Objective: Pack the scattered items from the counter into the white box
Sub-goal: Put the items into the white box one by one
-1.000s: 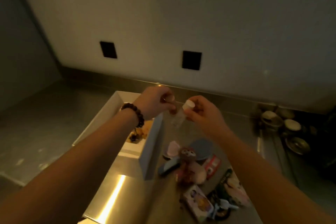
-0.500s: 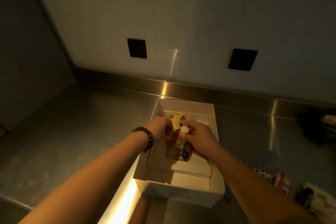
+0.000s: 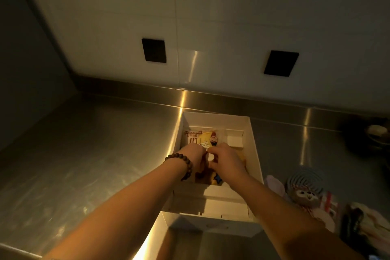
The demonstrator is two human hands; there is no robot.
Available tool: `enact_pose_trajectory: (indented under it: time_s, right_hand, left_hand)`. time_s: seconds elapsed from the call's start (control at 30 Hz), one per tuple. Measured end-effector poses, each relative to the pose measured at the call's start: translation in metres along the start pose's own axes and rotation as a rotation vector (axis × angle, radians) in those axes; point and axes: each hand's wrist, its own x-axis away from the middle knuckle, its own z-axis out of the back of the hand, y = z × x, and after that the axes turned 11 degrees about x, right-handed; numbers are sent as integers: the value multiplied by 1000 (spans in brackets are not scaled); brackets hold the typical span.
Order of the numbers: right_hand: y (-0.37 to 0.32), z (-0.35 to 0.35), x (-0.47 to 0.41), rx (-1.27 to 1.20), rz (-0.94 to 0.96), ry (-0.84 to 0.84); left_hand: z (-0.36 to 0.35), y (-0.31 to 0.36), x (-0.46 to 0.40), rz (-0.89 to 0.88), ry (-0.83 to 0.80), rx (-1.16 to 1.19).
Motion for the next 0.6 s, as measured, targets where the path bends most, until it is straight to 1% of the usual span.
enact_pose_trajectory:
  time_s: [0.07,0.17,0.27,0.37,0.43,0.5,0.6]
  right_hand:
    - [3,4,1,-23,4,-19]
    - [7,16,6,-146,-2,-50]
    - [19,46,13,-222,45,17]
    - [49,86,23,-181,101,120]
    - [79,109,32,-132,56,191]
    - [113,124,44,-117,-15,230]
    - [160,132,72,-95,-120,211]
  left_hand:
    - [0,-1,0,-5,7,26]
    - [3,-1,2,-2,39,104]
    - [8,2,9,-32,129,268]
    - [14,15,20,-112,240,403]
    - [15,38,24,-190,283,426]
    - [10,71,24,-271,291,433]
    - [-6,125,20,-382,283,366]
